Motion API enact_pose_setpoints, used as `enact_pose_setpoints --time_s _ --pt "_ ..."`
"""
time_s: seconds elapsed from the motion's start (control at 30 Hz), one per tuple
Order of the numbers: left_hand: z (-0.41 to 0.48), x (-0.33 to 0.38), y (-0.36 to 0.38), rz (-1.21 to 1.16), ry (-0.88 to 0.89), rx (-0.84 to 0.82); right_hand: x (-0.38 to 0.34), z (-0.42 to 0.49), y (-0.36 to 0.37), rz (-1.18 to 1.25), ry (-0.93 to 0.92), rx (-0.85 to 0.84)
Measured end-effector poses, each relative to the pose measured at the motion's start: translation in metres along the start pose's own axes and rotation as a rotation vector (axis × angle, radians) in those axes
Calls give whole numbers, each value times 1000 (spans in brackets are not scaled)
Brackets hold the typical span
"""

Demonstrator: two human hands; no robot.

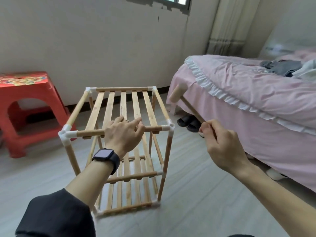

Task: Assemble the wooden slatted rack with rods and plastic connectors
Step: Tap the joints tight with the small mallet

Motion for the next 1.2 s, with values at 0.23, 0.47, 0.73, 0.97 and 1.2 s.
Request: enact_pose_setpoints --time_s 0.23,0.47,0.73,0.97,1.2 --pt "7 -12 -8 24 -24 -66 8 2 21 -140 140 -162" --pt "-13 -97 -42 -20 81 -204 -9 21 47 77 212 -153" --pt "-11 -173 -57 127 -129 -518 -30 35 74 109 180 -207" --pt "16 -35 -25 -177 -96 -603 -25 47 67 8 160 -204" --pt "31 9 13 82 -266 -413 -13 72 40 -36 149 -97"
Point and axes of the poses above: each hand's wrist, its own z-axis towards the middle knuckle, its own y-axis out of the palm, x = y × z, the point moved 7 cm from there along z, towards the middle knuckle, and after that the axes turned 6 degrees about z, right-handed, at the moved point
